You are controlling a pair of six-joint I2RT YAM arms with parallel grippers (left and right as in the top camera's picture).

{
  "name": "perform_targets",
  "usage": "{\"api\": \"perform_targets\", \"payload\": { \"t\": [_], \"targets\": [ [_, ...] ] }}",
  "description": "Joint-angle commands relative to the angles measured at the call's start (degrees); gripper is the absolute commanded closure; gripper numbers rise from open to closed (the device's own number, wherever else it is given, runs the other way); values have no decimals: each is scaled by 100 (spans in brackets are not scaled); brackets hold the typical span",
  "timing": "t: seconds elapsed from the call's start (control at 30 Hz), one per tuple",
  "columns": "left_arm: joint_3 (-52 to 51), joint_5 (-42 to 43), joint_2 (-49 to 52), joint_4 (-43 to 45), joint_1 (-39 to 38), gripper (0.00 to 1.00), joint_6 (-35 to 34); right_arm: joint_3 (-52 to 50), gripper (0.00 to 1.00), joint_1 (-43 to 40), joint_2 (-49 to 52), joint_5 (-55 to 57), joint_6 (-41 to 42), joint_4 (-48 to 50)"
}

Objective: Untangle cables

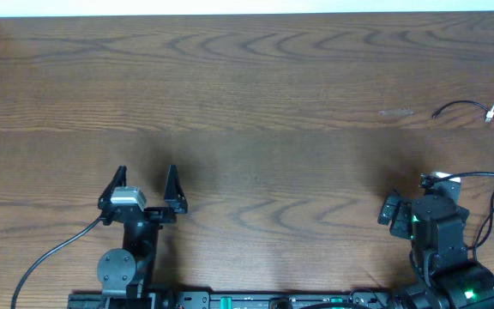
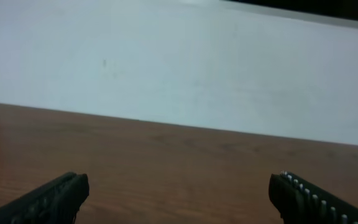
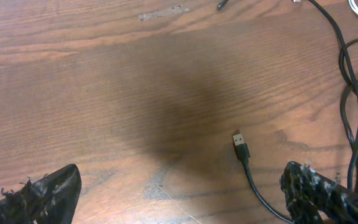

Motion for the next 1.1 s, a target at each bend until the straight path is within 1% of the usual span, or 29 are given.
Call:
{"api": "perform_targets", "payload": {
  "t": [0.0, 0.03, 0.23, 0.6, 0.9, 0.93, 1.07],
  "targets": [
    [-358, -79, -50, 549, 164, 2, -52, -15, 1, -44, -24, 26, -66, 4],
    [-529, -74, -50, 811, 232, 1, -52, -15, 1, -44, -24, 26, -66, 4],
    [-544, -297, -50, 739, 251, 2, -50, -15, 1, -44, -24, 26, -66, 4],
    [-544, -332, -50, -748, 251, 2, -50, -15, 1, -44, -24, 26, -66, 4],
    [-544, -332, -50, -754, 254, 2, -28, -15, 1, -44, -24, 26, -66, 4],
    [-544, -334, -50, -754, 254, 2, 11, -15, 1, -44, -24, 26, -66, 4],
    [-544, -332, -50, -754, 254, 2, 612, -15, 1, -44, -24, 26, -66, 4]
  ]
}}
